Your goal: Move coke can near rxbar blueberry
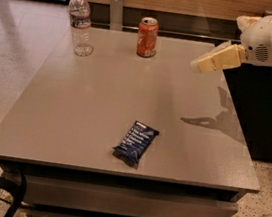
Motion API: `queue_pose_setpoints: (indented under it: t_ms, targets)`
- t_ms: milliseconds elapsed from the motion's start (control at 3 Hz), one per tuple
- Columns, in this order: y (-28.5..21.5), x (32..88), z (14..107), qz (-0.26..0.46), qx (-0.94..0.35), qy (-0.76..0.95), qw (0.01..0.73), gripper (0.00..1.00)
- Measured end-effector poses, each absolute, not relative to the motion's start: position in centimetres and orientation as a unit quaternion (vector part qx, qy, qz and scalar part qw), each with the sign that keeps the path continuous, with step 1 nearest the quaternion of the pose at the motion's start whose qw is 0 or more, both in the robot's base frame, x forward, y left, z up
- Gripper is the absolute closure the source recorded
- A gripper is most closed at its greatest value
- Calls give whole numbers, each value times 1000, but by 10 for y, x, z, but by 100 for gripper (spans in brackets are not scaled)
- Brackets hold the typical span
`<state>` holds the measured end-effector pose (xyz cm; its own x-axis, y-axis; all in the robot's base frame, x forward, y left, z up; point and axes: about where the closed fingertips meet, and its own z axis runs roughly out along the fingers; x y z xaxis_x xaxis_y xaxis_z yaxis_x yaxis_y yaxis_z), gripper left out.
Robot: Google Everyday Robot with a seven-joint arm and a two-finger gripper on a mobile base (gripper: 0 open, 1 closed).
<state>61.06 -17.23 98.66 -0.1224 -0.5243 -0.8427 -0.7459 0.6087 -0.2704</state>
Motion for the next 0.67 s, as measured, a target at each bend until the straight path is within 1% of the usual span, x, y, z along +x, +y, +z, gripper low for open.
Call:
queue_pose_setpoints:
  t_ms: [333, 667]
  targets:
    - [-177, 654, 1017, 100, -397, 722, 557, 0]
    - [-179, 652, 1016, 99, -403, 725, 550, 0]
